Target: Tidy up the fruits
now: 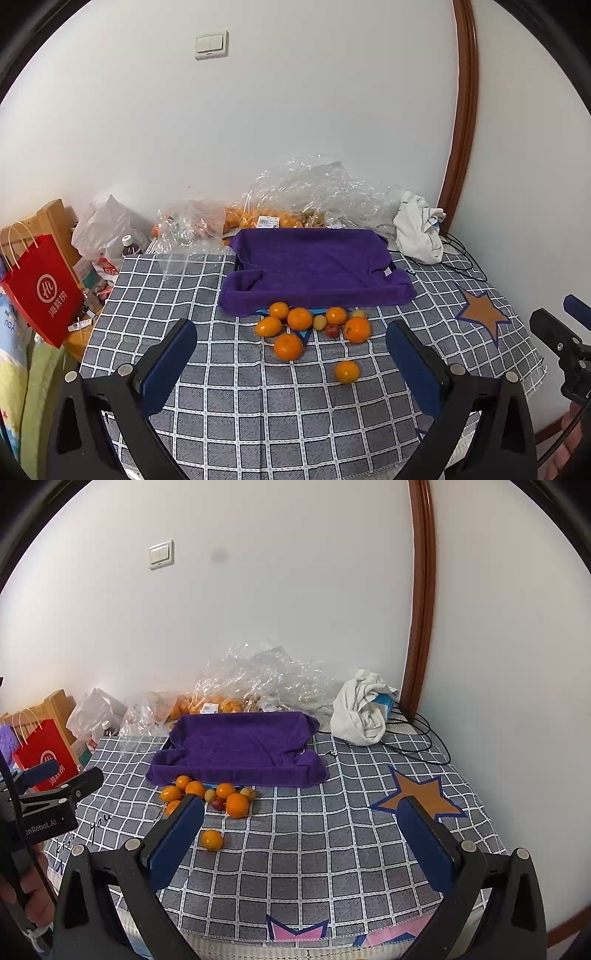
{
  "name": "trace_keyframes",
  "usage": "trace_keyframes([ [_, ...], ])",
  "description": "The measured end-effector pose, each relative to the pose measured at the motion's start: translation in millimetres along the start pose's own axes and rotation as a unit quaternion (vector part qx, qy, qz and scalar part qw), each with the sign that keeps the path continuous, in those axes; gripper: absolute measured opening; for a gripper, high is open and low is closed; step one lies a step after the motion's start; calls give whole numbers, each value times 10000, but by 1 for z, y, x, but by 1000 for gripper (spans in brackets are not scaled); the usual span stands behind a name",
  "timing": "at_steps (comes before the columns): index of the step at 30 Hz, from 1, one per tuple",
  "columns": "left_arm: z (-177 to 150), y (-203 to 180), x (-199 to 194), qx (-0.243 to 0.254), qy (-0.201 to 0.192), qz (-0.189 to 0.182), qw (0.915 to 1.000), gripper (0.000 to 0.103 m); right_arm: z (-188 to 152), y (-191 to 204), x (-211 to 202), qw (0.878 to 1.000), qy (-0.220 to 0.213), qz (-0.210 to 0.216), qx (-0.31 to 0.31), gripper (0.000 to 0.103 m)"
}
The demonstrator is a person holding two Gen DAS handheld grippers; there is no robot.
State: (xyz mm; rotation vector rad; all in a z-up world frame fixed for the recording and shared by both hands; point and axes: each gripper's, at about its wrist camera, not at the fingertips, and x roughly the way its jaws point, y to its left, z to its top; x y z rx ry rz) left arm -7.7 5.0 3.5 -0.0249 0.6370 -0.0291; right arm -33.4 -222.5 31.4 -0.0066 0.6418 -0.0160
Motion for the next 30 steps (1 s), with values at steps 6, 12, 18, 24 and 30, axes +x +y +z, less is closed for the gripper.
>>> trace_keyframes([
  [6, -2, 0, -1, -12, 1, 18, 10000, 103, 0, 1, -2, 10000, -15, 8, 0, 103],
  [12, -2, 3, -3, -32, -10, 1, 10000, 103, 1, 1, -1, 10000, -20, 24, -23, 103],
  [18, -1, 4, -5, -33, -35, -48, 10000, 103, -1, 4, -3, 10000, -38, 14, -45, 103],
  [24, -1, 3, -5, 16, -24, -45, 10000, 103, -1, 5, -3, 10000, -43, 21, -17, 103],
  [30, -1, 3, -6, -3, -28, -67, 10000, 103, -1, 6, -5, 10000, -47, 12, -25, 103],
])
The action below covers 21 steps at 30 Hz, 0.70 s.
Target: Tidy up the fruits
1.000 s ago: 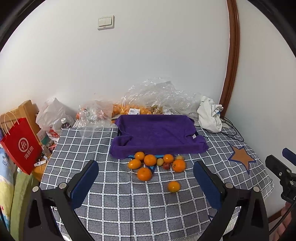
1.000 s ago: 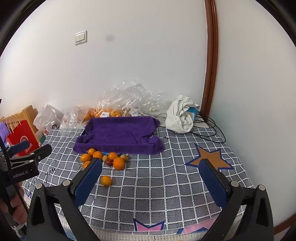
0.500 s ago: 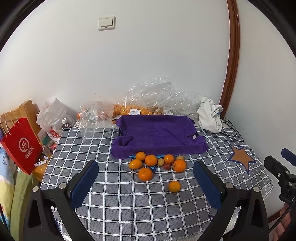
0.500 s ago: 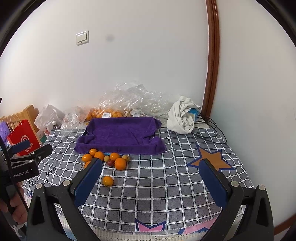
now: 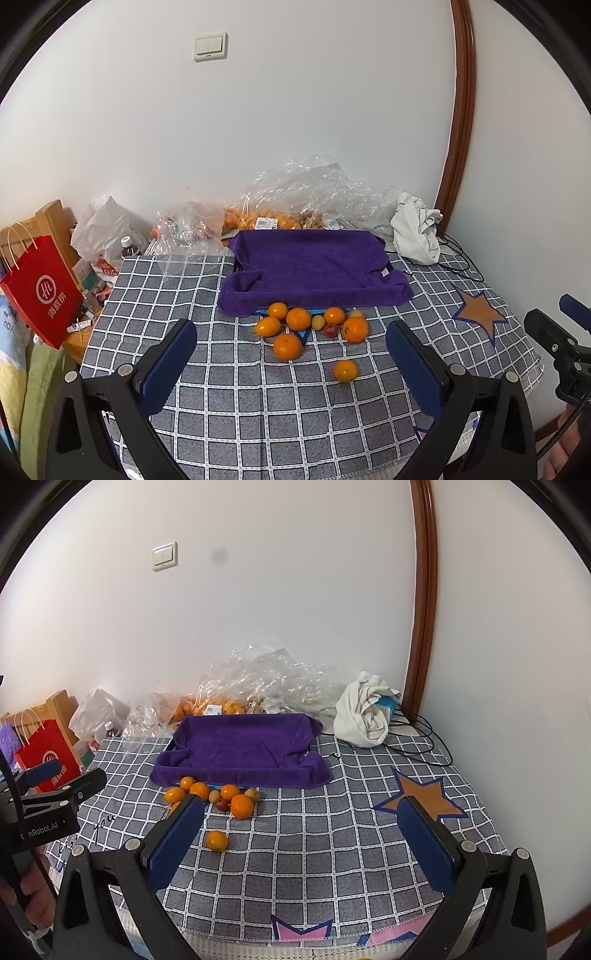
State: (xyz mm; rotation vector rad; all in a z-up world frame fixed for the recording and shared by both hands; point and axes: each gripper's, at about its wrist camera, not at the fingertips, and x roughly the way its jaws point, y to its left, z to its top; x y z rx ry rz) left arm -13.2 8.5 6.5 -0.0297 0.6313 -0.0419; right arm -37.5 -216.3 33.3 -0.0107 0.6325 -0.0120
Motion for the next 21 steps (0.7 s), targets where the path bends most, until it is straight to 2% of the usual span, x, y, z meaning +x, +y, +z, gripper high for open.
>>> trace_keyframes([
  [21, -1, -1, 1, 18, -5, -20, 10000, 103, -2, 0, 3, 10000, 51, 22, 25, 103],
])
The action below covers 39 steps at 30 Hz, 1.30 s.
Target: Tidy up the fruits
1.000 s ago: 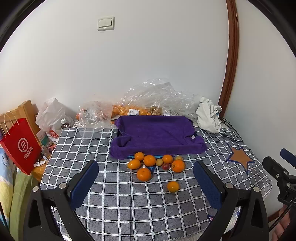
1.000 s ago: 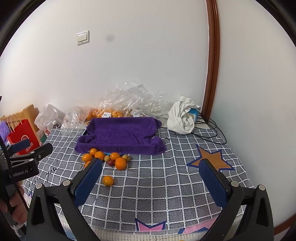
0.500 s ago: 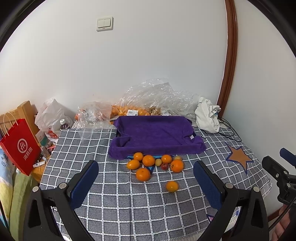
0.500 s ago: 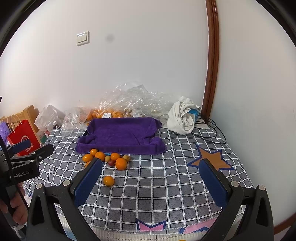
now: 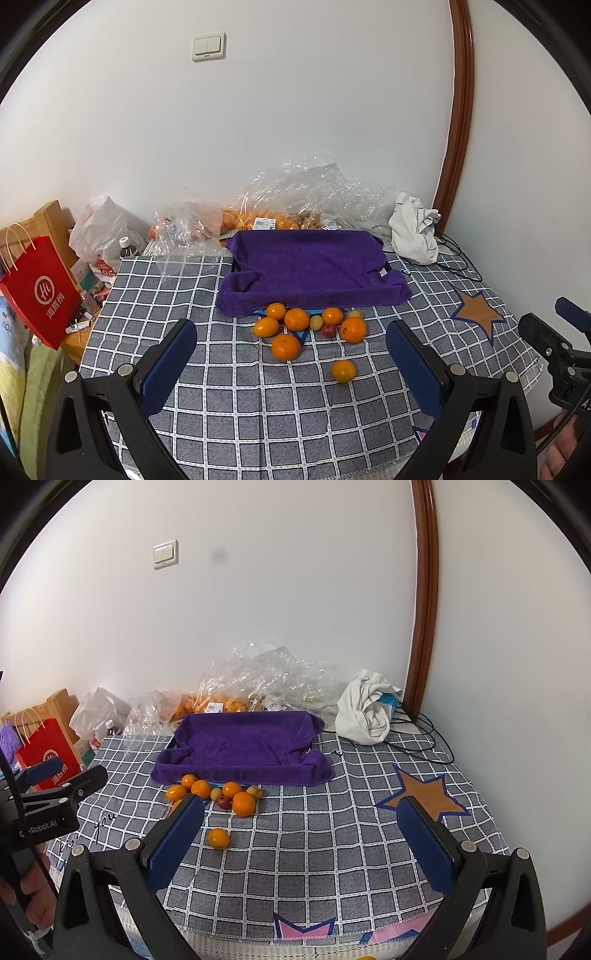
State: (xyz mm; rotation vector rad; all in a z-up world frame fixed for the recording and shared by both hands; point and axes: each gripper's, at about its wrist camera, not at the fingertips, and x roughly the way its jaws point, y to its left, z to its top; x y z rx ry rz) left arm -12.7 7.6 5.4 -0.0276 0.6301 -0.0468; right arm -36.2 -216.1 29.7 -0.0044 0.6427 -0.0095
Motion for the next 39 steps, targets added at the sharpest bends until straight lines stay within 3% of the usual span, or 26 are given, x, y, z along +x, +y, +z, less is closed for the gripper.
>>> trace_keyframes([
  [15, 1, 6, 7, 2, 16, 62, 10000, 103, -4, 11, 17, 9999, 70, -36, -94, 103],
  [24, -4, 19, 31, 17, 149, 143, 9998, 103, -9, 16, 55, 9990, 309, -303, -77, 103],
  [33, -12, 28, 73, -25, 460, 153, 9988, 103, -27, 11, 104, 9988, 484, 62, -24, 103],
  [39, -26, 43, 103, -15, 641, 315, 9974, 103, -36, 12, 148, 9957, 881, 269, 87, 97],
])
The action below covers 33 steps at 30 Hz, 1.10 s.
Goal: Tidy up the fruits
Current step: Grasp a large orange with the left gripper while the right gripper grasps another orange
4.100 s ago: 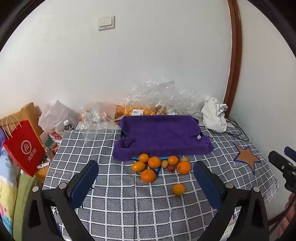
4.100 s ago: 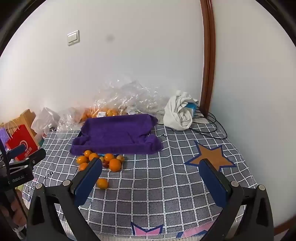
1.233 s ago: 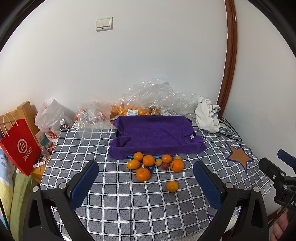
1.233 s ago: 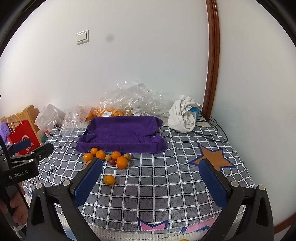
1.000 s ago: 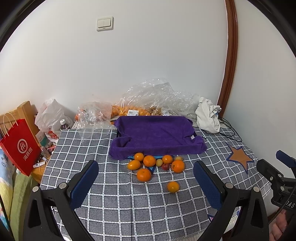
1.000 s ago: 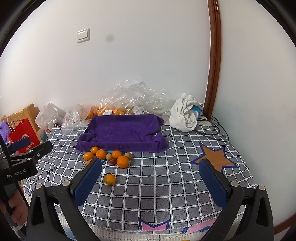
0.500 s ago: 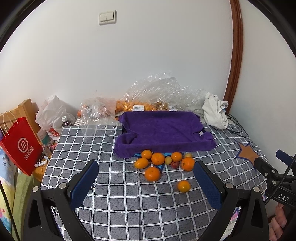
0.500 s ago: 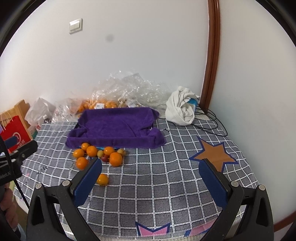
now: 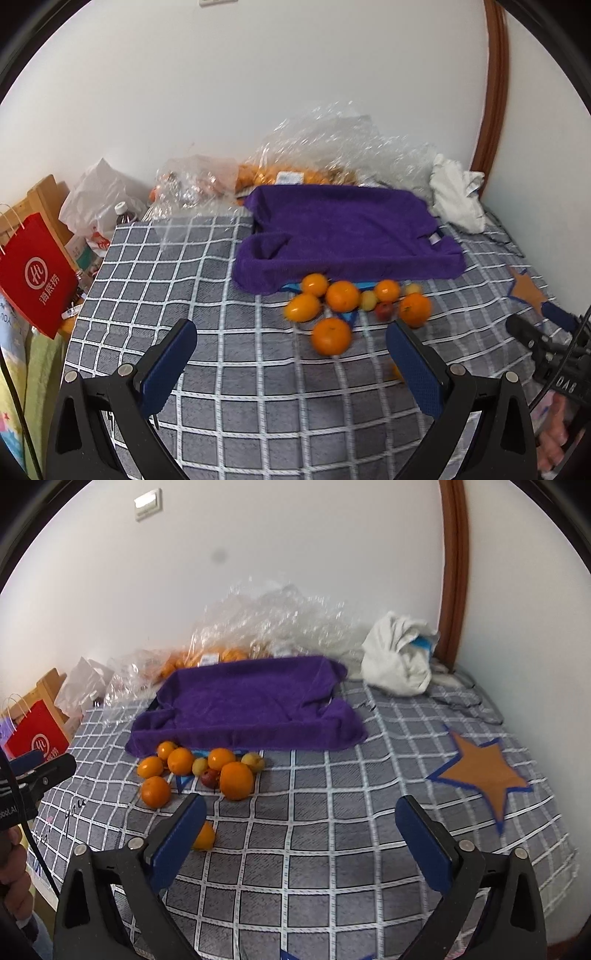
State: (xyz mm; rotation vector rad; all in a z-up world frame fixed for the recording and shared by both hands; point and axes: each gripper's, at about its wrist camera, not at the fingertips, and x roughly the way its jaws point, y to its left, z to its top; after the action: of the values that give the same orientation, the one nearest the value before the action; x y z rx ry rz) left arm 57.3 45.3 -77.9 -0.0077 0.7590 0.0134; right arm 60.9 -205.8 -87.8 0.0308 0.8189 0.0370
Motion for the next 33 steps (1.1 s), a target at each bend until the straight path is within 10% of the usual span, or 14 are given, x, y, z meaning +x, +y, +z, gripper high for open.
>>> trace_keyframes([
  [17, -29, 64, 68, -467, 705, -44, 9964, 96, 3, 45, 97, 9960, 417, 700, -370, 65],
  [25, -32, 60, 79, -528, 650, -603, 9947, 96, 3, 59, 137, 9911, 819, 987, -355, 41],
  [33, -24, 27, 89, -352, 675, -1198, 9899, 96, -8, 42, 109, 9943, 520, 739, -567, 42],
])
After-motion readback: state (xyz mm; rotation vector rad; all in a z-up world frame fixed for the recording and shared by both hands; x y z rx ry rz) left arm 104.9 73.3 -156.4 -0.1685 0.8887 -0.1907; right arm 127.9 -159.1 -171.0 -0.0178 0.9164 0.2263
